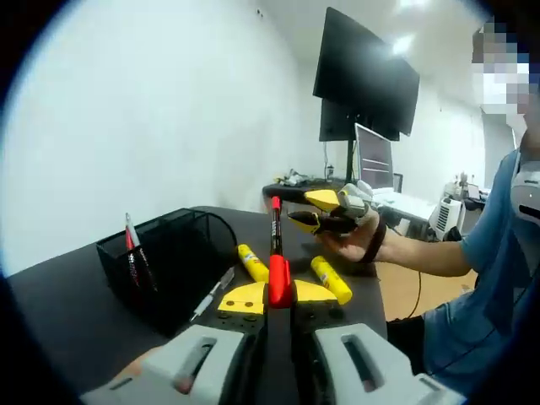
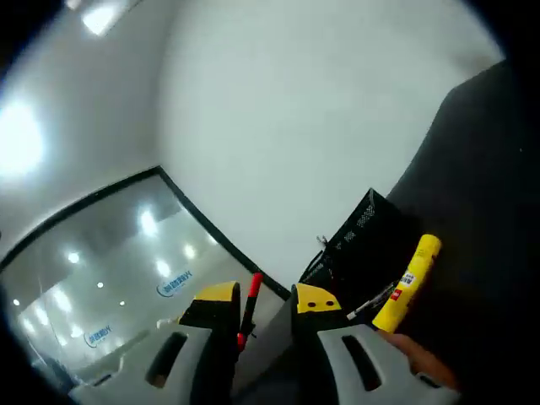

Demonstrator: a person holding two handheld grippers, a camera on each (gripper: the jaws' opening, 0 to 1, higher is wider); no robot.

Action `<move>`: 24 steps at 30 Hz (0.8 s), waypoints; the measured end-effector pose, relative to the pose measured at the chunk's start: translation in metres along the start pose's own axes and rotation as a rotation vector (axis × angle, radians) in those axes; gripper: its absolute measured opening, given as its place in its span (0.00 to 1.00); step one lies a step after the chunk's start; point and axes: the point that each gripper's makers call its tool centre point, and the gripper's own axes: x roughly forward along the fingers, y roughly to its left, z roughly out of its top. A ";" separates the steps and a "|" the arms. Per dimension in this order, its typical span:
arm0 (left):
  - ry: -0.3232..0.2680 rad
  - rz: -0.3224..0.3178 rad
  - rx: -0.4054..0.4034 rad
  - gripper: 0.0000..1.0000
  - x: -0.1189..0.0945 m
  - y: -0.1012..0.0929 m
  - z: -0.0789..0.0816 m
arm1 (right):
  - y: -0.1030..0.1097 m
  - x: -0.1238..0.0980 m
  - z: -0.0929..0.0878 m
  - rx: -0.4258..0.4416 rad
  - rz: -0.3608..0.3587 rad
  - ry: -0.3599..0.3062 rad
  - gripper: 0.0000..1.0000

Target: Pick up pens and glue sticks and place them into the holder.

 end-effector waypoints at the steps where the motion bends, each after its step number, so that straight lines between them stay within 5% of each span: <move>1: -0.005 -0.003 0.001 0.06 0.001 0.001 0.001 | 0.002 0.001 0.000 0.030 -0.003 -0.008 0.20; 14: -0.008 -0.029 0.005 0.06 0.011 0.015 0.002 | 0.003 0.016 -0.020 0.114 -0.011 -0.014 0.15; 17: -0.003 -0.032 0.012 0.06 0.012 0.012 0.002 | 0.005 0.018 -0.023 0.094 -0.024 -0.019 0.06; 24: 0.010 -0.028 0.017 0.07 0.015 0.010 -0.003 | 0.015 0.017 -0.026 0.033 -0.028 -0.009 0.05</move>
